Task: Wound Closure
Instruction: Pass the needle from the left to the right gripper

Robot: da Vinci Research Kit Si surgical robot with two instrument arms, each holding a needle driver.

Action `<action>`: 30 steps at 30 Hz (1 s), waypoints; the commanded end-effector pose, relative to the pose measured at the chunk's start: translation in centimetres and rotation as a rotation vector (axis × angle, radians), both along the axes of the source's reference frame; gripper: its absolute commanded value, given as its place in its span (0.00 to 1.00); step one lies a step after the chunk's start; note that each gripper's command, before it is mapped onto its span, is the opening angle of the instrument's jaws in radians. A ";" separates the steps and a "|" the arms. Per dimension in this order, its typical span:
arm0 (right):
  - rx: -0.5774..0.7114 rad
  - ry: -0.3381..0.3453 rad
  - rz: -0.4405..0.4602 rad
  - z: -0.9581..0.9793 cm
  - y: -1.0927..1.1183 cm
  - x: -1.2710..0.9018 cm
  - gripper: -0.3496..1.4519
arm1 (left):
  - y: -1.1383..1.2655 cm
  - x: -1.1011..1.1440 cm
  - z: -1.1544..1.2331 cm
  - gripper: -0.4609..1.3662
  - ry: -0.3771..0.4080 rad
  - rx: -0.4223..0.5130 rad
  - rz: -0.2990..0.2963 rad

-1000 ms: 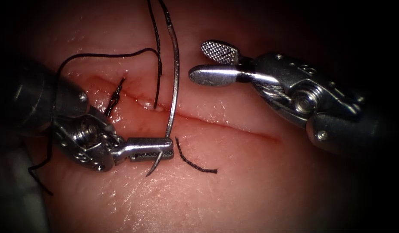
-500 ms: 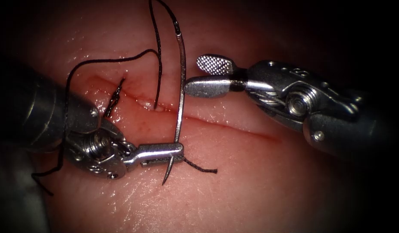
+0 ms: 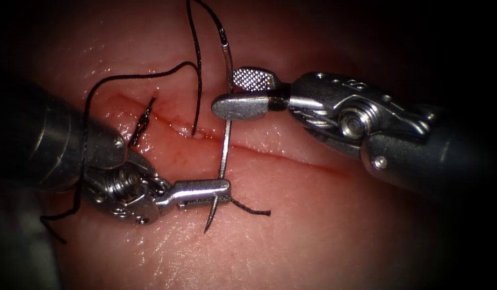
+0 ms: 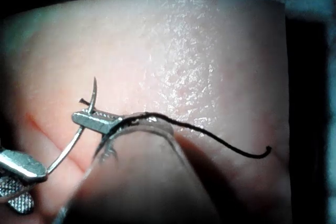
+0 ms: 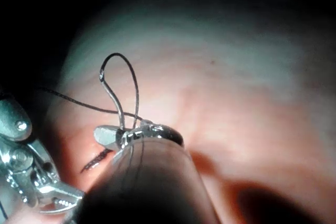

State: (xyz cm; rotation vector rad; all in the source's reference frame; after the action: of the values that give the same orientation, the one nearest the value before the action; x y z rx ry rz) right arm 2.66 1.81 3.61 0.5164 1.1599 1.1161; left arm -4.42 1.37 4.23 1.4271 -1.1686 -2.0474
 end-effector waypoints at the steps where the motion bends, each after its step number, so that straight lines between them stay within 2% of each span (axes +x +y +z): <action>1: 0.000 0.002 0.001 0.01 0.00 0.01 0.83 | 0.00 0.00 0.00 0.06 0.003 0.012 0.005; 17: -0.002 0.000 0.009 0.07 -0.04 0.09 0.73 | 0.00 -0.03 0.00 0.06 0.005 0.018 0.000; 20: -0.003 0.000 0.009 0.09 -0.05 0.09 0.62 | -0.01 -0.04 -0.02 0.06 0.005 0.018 -0.001; 21: -0.003 0.000 0.009 0.09 -0.05 0.09 0.49 | -0.02 -0.04 -0.02 0.06 0.006 0.018 -0.001; 22: -0.003 -0.001 0.009 0.09 -0.05 0.09 0.41 | -0.02 -0.05 -0.02 0.06 0.006 0.018 -0.001; 23: -0.004 0.001 0.011 0.08 -0.04 0.09 0.17 | -0.02 -0.05 -0.03 0.06 0.006 0.018 -0.002; 24: -0.004 0.003 0.013 0.08 -0.04 0.09 0.00 | -0.02 -0.05 -0.03 0.06 0.006 0.018 -0.002; 30: -0.011 0.007 0.017 0.05 -0.04 0.09 0.00 | -0.03 -0.06 -0.03 0.06 0.004 0.018 0.000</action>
State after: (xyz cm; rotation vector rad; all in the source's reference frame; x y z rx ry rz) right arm 2.75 1.78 3.66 0.5069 1.1817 1.1203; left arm -4.48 1.34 4.20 1.4373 -1.1624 -2.0634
